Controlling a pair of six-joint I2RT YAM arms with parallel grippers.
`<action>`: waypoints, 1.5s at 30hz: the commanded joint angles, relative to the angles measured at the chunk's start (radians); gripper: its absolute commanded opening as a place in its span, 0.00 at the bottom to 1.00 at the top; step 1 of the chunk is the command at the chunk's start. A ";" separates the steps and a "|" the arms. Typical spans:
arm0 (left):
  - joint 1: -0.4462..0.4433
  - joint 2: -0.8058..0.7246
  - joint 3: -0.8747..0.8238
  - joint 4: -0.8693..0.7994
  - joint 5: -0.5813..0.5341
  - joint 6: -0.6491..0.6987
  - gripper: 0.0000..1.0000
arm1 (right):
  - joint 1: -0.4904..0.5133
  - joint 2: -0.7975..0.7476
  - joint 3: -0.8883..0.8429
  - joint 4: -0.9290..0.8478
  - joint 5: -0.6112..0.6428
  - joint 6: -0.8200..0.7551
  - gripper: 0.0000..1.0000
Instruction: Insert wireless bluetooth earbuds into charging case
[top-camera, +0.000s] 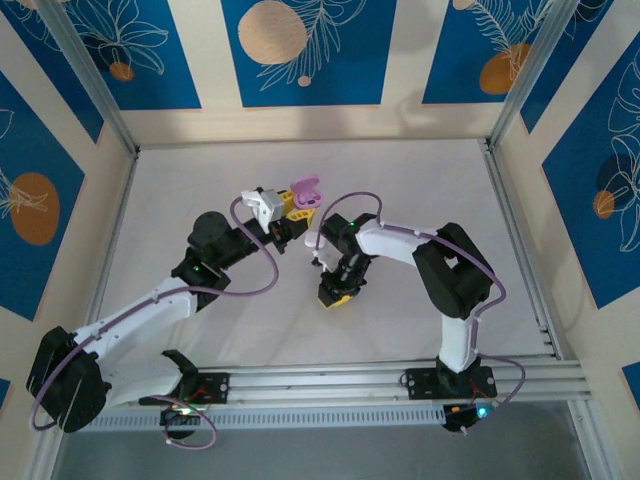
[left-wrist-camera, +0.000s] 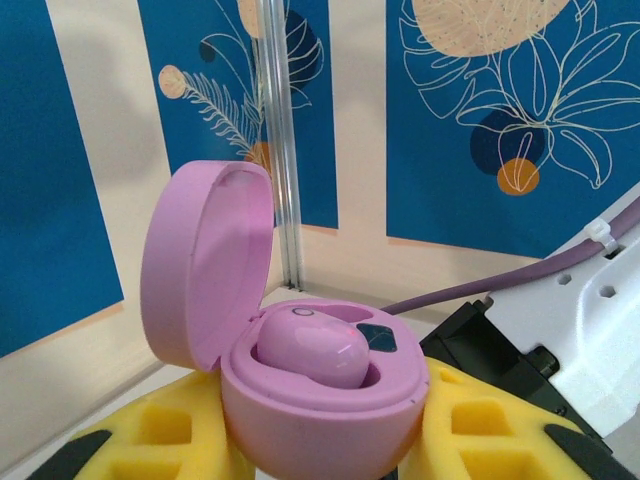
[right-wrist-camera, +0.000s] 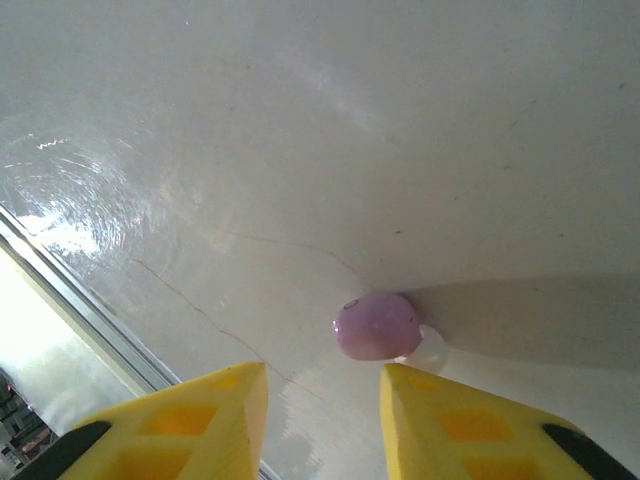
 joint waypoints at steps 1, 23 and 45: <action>-0.011 -0.011 0.019 0.032 0.000 -0.009 0.30 | 0.014 -0.044 -0.016 -0.015 -0.034 0.022 0.35; -0.011 -0.017 0.021 0.026 -0.013 -0.003 0.30 | 0.051 0.041 0.024 0.050 0.103 -0.030 0.40; -0.011 -0.012 0.021 0.038 -0.006 -0.036 0.31 | 0.125 -0.073 -0.112 0.086 0.128 0.091 0.32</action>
